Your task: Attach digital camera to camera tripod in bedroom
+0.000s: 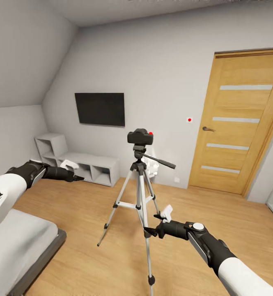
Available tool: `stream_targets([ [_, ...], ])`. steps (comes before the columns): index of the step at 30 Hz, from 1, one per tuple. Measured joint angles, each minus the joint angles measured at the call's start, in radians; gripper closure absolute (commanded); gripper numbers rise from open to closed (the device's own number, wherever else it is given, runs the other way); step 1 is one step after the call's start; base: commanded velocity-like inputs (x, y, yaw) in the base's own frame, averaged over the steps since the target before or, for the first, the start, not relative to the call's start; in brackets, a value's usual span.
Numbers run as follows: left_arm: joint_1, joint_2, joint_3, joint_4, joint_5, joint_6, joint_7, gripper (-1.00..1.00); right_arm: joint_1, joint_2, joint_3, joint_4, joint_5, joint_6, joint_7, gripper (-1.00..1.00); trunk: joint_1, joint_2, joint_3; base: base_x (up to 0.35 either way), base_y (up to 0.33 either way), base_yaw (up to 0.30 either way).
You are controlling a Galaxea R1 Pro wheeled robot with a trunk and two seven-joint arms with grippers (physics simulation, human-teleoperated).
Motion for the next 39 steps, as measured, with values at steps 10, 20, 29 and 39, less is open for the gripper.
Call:
stream_targets([
  [10, 0.018, -0.002, 0.000, 0.000, 0.000, -0.003, 0.027, -1.00, 0.000, -0.034, -0.029, -0.003, 0.000, 0.000, -0.001, -1.00, 0.000, 0.000, 0.000, -0.314, 0.000, 0.000],
  [20, 0.037, -0.006, 0.001, 0.000, 0.001, -0.002, 0.162, -1.00, 0.000, -0.105, -0.132, -0.008, 0.000, 0.000, 0.001, -1.00, -0.001, 0.000, 0.000, -0.114, 0.000, 0.000],
  [29, 0.049, -0.012, 0.001, 0.000, 0.001, -0.001, 0.187, -1.00, 0.005, -0.183, -0.145, 0.016, 0.003, 0.001, -0.001, -1.00, -0.001, 0.000, 0.000, -0.007, 0.000, 0.000],
  [39, 0.115, -0.042, 0.000, 0.000, 0.002, -0.001, 0.192, -1.00, 0.006, -0.272, -0.150, 0.213, 0.002, -0.007, -0.067, -1.00, -0.001, 0.000, 0.000, 0.000, 0.000, 0.000],
])
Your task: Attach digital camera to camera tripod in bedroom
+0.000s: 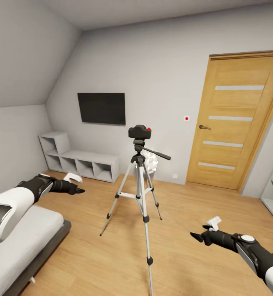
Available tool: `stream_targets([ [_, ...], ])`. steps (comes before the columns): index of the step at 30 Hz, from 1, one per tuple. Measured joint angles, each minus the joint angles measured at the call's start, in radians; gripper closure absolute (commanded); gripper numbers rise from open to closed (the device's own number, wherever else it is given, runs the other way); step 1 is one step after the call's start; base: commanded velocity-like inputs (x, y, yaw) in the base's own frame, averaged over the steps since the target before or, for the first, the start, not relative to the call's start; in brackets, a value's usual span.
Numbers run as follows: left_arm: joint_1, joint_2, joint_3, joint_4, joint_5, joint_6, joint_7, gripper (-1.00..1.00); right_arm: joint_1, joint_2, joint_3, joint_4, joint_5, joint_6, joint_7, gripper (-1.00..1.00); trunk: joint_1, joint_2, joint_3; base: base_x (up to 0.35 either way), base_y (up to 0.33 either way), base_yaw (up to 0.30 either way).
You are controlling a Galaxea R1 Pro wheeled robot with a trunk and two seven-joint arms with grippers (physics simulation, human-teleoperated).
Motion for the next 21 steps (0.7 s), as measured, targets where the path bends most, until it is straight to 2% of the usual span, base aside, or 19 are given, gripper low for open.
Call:
stream_targets([
  [4, 0.053, -0.007, 0.000, 0.000, 0.000, 0.001, 0.001, -1.00, 0.000, -0.011, -0.001, 0.124, 0.000, -0.027, -0.133, -1.00, 0.000, 0.000, 0.000, 0.000, 0.000, 0.000],
  [5, 0.074, -0.008, -0.002, 0.000, 0.000, 0.002, 0.001, -1.00, 0.000, -0.013, -0.001, 0.165, 0.001, -0.034, -0.198, -1.00, 0.000, 0.000, 0.000, 0.000, 0.000, 0.000],
  [9, 0.122, -0.012, 0.002, 0.001, 0.001, 0.008, 0.002, -1.00, 0.000, -0.016, -0.001, 0.261, 0.000, -0.045, -0.345, -1.00, 0.000, 0.000, 0.000, 0.000, 0.000, 0.000],
  [13, 0.184, -0.010, 0.003, 0.002, 0.002, 0.017, 0.003, -1.00, 0.000, -0.017, -0.001, 0.357, -0.001, -0.049, -0.402, -1.00, 0.000, 0.000, 0.000, 0.000, 0.000, 0.000],
  [14, 0.216, -0.006, 0.001, 0.002, 0.001, 0.020, 0.003, -1.00, 0.000, -0.017, -0.001, 0.394, 0.000, -0.050, -0.418, -1.00, 0.000, 0.000, 0.000, 0.000, 0.000, 0.000],
  [17, 0.259, -0.004, 0.006, 0.002, 0.003, 0.022, 0.005, -1.00, 0.000, -0.017, -0.002, 0.432, -0.001, -0.050, -0.433, -1.00, 0.000, 0.000, 0.000, 0.000, 0.000, 0.000],
  [21, 0.315, -0.003, 0.006, 0.002, 0.002, 0.023, 0.057, -1.00, 0.001, -0.017, -0.002, 0.461, -0.002, -0.047, -0.450, -1.00, 0.000, 0.000, 0.000, 0.000, 0.000, 0.000],
])
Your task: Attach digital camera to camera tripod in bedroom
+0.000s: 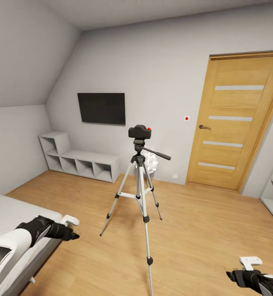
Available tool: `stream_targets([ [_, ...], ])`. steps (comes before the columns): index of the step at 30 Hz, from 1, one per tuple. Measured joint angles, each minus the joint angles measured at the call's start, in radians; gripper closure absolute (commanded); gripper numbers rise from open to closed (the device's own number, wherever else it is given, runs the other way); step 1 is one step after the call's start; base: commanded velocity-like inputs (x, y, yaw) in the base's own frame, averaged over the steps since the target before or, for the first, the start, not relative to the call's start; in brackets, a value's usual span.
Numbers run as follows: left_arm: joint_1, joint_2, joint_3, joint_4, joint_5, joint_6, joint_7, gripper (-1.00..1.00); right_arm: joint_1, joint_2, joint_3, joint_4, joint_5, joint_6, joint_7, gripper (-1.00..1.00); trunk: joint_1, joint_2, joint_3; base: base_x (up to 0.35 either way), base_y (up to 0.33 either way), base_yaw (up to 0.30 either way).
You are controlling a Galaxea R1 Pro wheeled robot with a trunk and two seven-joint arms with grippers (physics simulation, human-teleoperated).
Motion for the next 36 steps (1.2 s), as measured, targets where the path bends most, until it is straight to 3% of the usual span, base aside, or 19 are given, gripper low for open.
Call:
stream_targets([
  [3, 0.048, -0.007, 0.002, 0.000, 0.000, 0.001, 0.082, -1.00, 0.003, 0.001, -0.001, 0.017, 0.000, 0.002, -0.030, -1.00, 0.000, 0.000, 0.000, 0.000, 0.000, 0.000],
  [5, 0.093, -0.018, 0.005, 0.000, 0.001, 0.001, 0.172, -1.00, 0.009, 0.006, -0.001, 0.026, 0.000, 0.004, -0.077, -1.00, 0.000, 0.000, 0.000, 0.000, 0.000, 0.000],
  [9, 0.151, -0.032, 0.009, 0.001, 0.003, 0.002, 0.258, -1.00, 0.029, 0.020, -0.001, 0.032, 0.000, 0.005, -0.154, -1.00, 0.000, 0.000, 0.000, 0.000, 0.000, 0.000],
  [14, 0.240, -0.065, 0.011, 0.001, 0.020, 0.001, 0.307, -1.00, 0.079, 0.052, -0.002, 0.036, -0.001, 0.005, -0.253, -1.00, 0.000, 0.000, 0.000, 0.000, 0.000, 0.000],
  [20, 0.338, -0.095, 0.013, 0.001, 0.029, 0.000, 0.325, -1.00, 0.145, 0.091, -0.003, 0.038, -0.002, 0.005, -0.332, -1.00, 0.000, 0.000, 0.000, 0.000, 0.000, 0.000],
  [25, 0.429, -0.117, 0.015, 0.001, 0.032, 0.000, 0.347, -1.00, 0.221, 0.122, -0.003, 0.038, -0.002, 0.005, -0.384, -1.00, 0.000, 0.000, 0.000, 0.000, 0.000, 0.000],
  [30, 0.499, -0.127, 0.017, 0.001, 0.042, 0.000, 0.410, -1.00, 0.285, 0.159, -0.003, 0.038, -0.002, 0.005, -0.412, -1.00, 0.000, 0.000, 0.000, 0.000, 0.000, 0.000],
  [36, 0.584, -0.139, 0.037, 0.001, 0.111, 0.000, 0.513, -1.00, 0.363, 0.211, -0.003, 0.039, -0.002, 0.006, -0.481, -1.00, 0.000, 0.000, 0.000, 0.000, 0.000, 0.000],
])
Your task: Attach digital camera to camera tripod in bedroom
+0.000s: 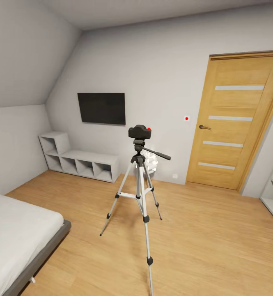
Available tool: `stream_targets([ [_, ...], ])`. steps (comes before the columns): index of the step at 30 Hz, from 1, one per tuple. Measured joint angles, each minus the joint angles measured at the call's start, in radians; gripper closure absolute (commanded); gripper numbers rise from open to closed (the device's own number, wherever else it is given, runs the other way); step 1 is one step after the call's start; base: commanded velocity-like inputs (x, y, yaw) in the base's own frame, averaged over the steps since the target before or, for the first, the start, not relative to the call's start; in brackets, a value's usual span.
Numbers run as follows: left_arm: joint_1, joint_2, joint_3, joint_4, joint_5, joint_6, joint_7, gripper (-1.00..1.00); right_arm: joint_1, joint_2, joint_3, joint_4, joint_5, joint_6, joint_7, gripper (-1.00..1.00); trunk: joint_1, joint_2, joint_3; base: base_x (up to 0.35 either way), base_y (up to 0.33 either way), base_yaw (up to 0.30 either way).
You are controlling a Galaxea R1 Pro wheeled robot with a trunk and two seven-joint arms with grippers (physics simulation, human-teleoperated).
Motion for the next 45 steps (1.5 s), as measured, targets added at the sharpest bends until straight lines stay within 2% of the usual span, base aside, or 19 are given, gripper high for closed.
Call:
stream_targets([
  [1, 0.027, -0.004, 0.006, 0.000, 0.037, 0.000, 0.018, -1.00, 0.020, 0.010, -0.001, 0.000, 0.000, 0.000, -0.019, -1.00, 0.000, 0.000, 0.000, 0.000, 0.000, 0.000],
  [2, 0.041, -0.008, 0.009, 0.000, 0.058, -0.001, 0.025, -1.00, 0.031, 0.015, 0.000, 0.000, 0.000, -0.001, -0.027, -1.00, 0.000, 0.000, 0.000, 0.000, 0.000, 0.000],
  [3, 0.066, -0.015, 0.012, 0.000, 0.097, -0.001, 0.036, -1.00, 0.049, 0.025, -0.001, 0.000, -0.001, -0.001, -0.037, -1.00, 0.000, 0.000, 0.000, 0.000, 0.000, 0.000],
  [5, 0.088, -0.022, 0.014, 0.000, 0.135, -0.001, 0.043, -1.00, 0.065, 0.033, 0.000, 0.000, -0.001, -0.001, -0.044, -1.00, 0.000, 0.000, 0.000, 0.000, 0.000, 0.000],
  [8, 0.125, -0.029, 0.016, 0.000, 0.185, -0.002, 0.051, -1.00, 0.098, 0.046, -0.001, 0.001, -0.001, -0.001, -0.051, -1.00, 0.000, 0.000, 0.000, 0.000, 0.000, 0.000],
  [11, 0.164, -0.036, 0.016, 0.000, 0.207, -0.003, 0.054, -1.00, 0.132, 0.058, -0.001, 0.001, -0.001, 0.000, -0.054, -1.00, 0.000, 0.000, 0.000, 0.000, 0.000, 0.000],
  [17, 0.217, -0.041, 0.018, 0.000, 0.219, -0.008, 0.056, -1.00, 0.180, 0.069, 0.000, 0.002, -0.001, 0.001, -0.055, -1.00, 0.000, 0.000, 0.000, 0.000, 0.000, 0.000],
  [20, 0.227, -0.039, 0.019, -0.001, 0.221, -0.011, 0.056, -1.00, 0.196, 0.072, 0.000, 0.002, -0.001, 0.001, -0.056, -1.00, 0.000, 0.000, 0.000, 0.000, 0.000, 0.000],
  [26, 0.232, -0.044, 0.020, -0.003, 0.221, -0.037, 0.055, -1.00, 0.204, 0.080, -0.001, 0.000, -0.001, -0.001, -0.056, -1.00, 0.000, 0.000, 0.000, 0.000, 0.000, 0.000],
  [35, 0.233, -0.072, 0.019, -0.005, 0.221, -0.119, 0.054, -1.00, 0.206, 0.089, -0.001, -0.002, -0.002, -0.007, -0.056, -1.00, 0.000, 0.000, 0.000, 0.000, 0.000, 0.000],
  [45, 0.233, -0.083, 0.018, -0.007, 0.221, -0.133, 0.052, -1.00, 0.207, 0.091, 0.000, -0.017, -0.001, -0.027, -0.055, -1.00, 0.000, 0.000, 0.000, 0.000, 0.000, 0.000],
])
